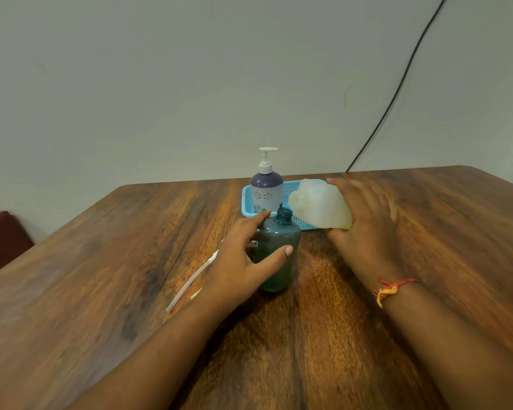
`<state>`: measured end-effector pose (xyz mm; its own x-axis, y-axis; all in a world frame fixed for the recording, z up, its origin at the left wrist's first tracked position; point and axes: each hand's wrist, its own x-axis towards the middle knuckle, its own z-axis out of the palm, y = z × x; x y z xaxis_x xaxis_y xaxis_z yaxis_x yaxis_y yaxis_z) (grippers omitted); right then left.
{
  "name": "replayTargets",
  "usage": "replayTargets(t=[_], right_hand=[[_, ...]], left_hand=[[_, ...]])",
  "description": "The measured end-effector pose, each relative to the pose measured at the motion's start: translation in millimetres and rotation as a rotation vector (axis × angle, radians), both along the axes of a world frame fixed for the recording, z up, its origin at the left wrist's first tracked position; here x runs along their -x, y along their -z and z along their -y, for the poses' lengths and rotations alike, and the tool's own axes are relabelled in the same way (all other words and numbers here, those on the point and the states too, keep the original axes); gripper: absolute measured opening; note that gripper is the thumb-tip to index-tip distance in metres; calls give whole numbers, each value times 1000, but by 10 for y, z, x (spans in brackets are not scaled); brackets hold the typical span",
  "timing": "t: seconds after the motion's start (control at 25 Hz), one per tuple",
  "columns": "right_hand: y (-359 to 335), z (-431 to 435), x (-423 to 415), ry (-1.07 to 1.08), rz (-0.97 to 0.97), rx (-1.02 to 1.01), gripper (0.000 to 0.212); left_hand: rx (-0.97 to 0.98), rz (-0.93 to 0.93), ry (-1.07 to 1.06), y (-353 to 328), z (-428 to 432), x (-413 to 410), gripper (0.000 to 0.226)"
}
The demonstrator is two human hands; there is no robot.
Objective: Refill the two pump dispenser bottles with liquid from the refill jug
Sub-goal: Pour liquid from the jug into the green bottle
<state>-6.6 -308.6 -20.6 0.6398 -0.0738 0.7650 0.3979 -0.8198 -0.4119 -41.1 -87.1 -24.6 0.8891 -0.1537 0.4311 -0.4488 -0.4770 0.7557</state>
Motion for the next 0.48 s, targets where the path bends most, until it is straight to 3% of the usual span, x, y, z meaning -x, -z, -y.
replayTargets(t=[0.48], right_hand=[[-48,11,-1,30,117,86,75]], left_hand=[[-30,3,-23,6,-8,-17,80]])
